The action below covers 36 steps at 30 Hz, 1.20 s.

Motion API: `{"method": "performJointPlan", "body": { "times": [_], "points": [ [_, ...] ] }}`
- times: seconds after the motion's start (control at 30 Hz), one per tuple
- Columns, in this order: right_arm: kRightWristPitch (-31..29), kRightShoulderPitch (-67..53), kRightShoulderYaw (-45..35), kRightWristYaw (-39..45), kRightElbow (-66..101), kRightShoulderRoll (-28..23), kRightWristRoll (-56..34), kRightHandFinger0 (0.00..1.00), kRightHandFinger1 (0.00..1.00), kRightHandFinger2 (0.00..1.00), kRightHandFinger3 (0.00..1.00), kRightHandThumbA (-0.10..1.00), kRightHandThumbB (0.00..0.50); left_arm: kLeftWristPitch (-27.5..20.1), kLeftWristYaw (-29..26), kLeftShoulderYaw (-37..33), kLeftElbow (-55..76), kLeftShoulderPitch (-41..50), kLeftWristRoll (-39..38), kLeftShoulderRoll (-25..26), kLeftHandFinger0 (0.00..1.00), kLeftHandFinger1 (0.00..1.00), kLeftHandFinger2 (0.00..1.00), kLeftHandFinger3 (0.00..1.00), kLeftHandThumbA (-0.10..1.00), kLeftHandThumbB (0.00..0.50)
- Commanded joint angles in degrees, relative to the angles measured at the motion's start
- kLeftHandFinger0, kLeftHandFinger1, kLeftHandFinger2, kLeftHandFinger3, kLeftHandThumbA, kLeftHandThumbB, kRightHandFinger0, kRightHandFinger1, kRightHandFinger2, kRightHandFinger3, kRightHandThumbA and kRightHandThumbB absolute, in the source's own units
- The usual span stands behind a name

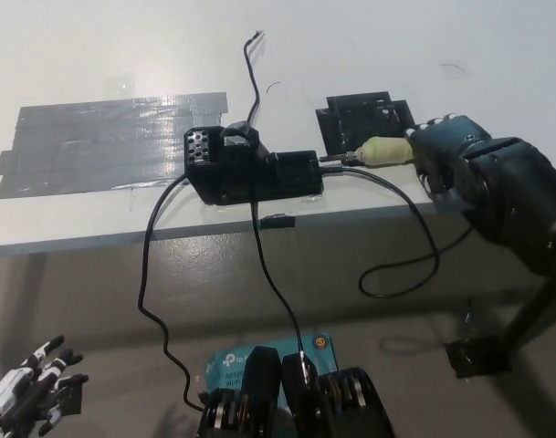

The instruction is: The robot uses its right hand to grab and lift the soldering gun kept on the middle of the table and puts it in its base

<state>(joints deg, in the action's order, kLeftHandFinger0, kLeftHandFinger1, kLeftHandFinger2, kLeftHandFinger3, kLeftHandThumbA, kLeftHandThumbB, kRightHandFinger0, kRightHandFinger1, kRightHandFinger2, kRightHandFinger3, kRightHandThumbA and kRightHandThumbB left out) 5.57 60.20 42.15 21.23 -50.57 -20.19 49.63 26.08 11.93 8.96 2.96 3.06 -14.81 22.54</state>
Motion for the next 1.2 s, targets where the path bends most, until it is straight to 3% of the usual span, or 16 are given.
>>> {"method": "performJointPlan", "body": {
  "times": [0.0, 0.23, 0.37, 0.4, 0.43, 0.5, 0.57, 0.6, 0.67, 0.73, 0.77, 0.9, 0.93, 1.03, 1.07, 1.17],
  "points": [
    [-0.93, 0.07, -0.38, 0.72, 1.43, 0.34, -0.06, 1.0, 1.0, 1.0, 1.0, 0.29, 0.5, 0.85, 1.48, -0.14, 1.28, -0.72, -0.17, 1.98, 0.63, 0.73, 0.84, 0.99, 0.64, 0.051],
    [-1.26, -1.71, -2.2, 2.38, 1.88, 1.17, -2.95, 1.0, 1.0, 1.0, 1.0, 0.25, 0.5, 0.13, 2.32, -0.79, 1.81, -0.67, 0.38, 2.19, 0.63, 0.75, 0.86, 1.0, 0.77, 0.123],
    [-0.25, -3.26, -7.74, 3.8, 1.57, 2.73, -8.3, 1.0, 1.0, 1.0, 1.0, 0.09, 0.5, 0.62, 2.32, -0.73, 2.31, -0.73, 0.09, 2.2, 0.66, 0.75, 0.87, 1.0, 0.81, 0.083],
    [-1.1, -4.72, -9.21, 2.68, 0.42, 3.66, -9.44, 0.74, 0.66, 0.83, 1.0, 0.04, 0.499, -0.12, 2.91, -0.83, 1.96, -0.81, -0.12, 2.23, 0.69, 0.76, 0.88, 1.0, 0.84, 0.073],
    [-0.96, -4.92, -9.5, 2.84, 0.61, 3.62, -9.31, 0.67, 0.62, 0.78, 1.0, 0.04, 0.5, -0.09, 2.93, -0.88, 2.0, -0.83, -0.1, 2.16, 0.69, 0.76, 0.88, 1.0, 0.84, 0.073],
    [0.48, -5.94, -11.01, 2.37, -0.06, 4.59, -9.53, 0.36, 0.37, 0.61, 1.0, -0.05, 0.5, -0.3, 3.06, -0.95, 1.93, -0.9, -0.05, 2.08, 0.68, 0.76, 0.88, 1.0, 0.84, 0.076],
    [0.51, -6.26, -12.09, 2.44, -0.8, 5.08, -9.95, 0.16, 0.24, 0.56, 1.0, -0.07, 0.5, -0.06, 3.04, -0.68, 2.23, -0.71, -0.46, 1.92, 0.68, 0.76, 0.88, 1.0, 0.85, 0.081],
    [0.16, -6.66, -12.15, 2.03, -0.75, 5.1, -9.61, 0.02, 0.13, 0.47, 1.0, -0.07, 0.5, -0.54, 3.51, -0.6, 2.08, -0.71, -0.94, 1.92, 0.69, 0.77, 0.89, 1.0, 0.86, 0.078],
    [0.64, -7.0, -12.68, 2.09, -1.07, 5.46, -9.63, 0.0, 0.03, 0.4, 1.0, -0.06, 0.5, -0.04, 3.61, -0.59, 2.39, -0.68, -1.11, 2.1, 0.7, 0.78, 0.92, 1.0, 0.87, 0.079],
    [0.79, -7.13, -12.76, 2.24, -1.34, 5.63, -9.41, 0.0, 0.0, 0.36, 1.0, -0.03, 0.5, 0.17, 3.67, -0.55, 2.61, -0.66, -1.1, 2.09, 0.7, 0.78, 0.92, 1.0, 0.88, 0.07],
    [0.76, -7.7, -12.4, 2.05, -0.97, 5.6, -8.87, 0.0, 0.0, 0.28, 1.0, 0.0, 0.5, -0.03, 3.87, -0.65, 2.56, -0.68, -1.0, 2.16, 0.71, 0.78, 0.93, 1.0, 0.88, 0.062],
    [-0.49, -8.02, -10.35, 1.1, -0.81, 5.08, -6.8, 0.0, 0.19, 0.47, 1.0, 0.07, 0.5, 0.48, 3.88, -0.48, 2.41, -1.26, -1.15, 1.82, 0.72, 0.77, 0.93, 1.0, 0.87, 0.067],
    [-0.14, -8.02, -10.07, 1.45, -0.54, 4.97, -6.69, 0.08, 0.31, 0.56, 1.0, 0.07, 0.5, 0.32, 4.0, -0.41, 2.35, -1.31, -1.29, 1.77, 0.71, 0.77, 0.93, 1.0, 0.87, 0.062],
    [0.65, -7.81, -9.65, 2.65, 0.58, 4.59, -6.6, 0.19, 0.4, 0.63, 1.0, 0.09, 0.5, 0.49, 4.08, -0.41, 2.52, -1.56, -1.34, 1.9, 0.72, 0.78, 0.94, 1.0, 0.87, 0.059],
    [1.73, -7.82, -9.39, 4.36, 1.81, 4.2, -6.58, 0.31, 0.51, 0.73, 1.0, 0.09, 0.5, -0.17, 4.52, -0.88, 2.42, -1.52, -0.92, 2.27, 0.73, 0.8, 0.95, 1.0, 0.89, 0.07],
    [2.47, -7.87, -7.35, 5.86, 2.83, 3.31, -4.96, 0.26, 0.45, 0.71, 1.0, 0.15, 0.5, -0.81, 5.29, -1.35, 1.84, -1.96, -0.8, 2.74, 0.8, 0.85, 0.99, 1.0, 0.91, 0.075]
  ]
}}
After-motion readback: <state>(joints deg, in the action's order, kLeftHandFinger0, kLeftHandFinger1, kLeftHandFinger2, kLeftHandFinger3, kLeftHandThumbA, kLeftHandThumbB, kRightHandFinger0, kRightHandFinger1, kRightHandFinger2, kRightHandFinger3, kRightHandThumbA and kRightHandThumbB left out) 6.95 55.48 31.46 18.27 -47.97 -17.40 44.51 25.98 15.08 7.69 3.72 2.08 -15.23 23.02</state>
